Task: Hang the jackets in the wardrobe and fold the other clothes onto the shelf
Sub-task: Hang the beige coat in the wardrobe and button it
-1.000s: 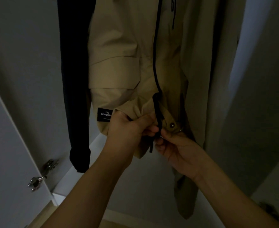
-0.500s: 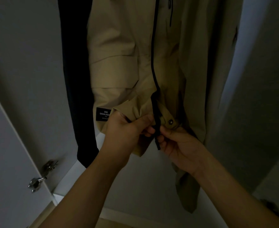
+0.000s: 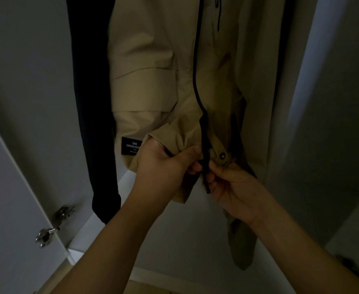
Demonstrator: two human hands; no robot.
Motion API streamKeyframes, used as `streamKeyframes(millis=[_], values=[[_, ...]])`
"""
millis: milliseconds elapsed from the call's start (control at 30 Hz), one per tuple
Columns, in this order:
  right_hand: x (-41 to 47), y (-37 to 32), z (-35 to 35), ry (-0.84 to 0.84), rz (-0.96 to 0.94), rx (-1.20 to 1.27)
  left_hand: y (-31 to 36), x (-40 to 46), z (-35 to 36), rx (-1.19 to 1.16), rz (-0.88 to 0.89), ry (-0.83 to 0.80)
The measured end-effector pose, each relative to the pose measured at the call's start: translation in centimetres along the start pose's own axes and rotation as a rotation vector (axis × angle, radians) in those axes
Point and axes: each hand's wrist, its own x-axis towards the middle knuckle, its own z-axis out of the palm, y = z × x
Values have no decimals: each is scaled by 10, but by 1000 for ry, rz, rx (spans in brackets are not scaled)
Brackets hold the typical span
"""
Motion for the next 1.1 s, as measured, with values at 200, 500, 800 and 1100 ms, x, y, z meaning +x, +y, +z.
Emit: streamKeyframes(millis=[200, 500, 800, 1100], values=[[0, 1, 0, -21, 10, 18, -1, -2, 1, 44, 20, 43], [0, 0, -1, 1, -19, 38, -3, -2, -4, 31, 36, -18], [1, 2, -3, -93, -3, 86, -1, -3, -3, -88, 48, 38], [2, 1, -7, -64, 30, 89, -1, -4, 0, -123, 15, 3]])
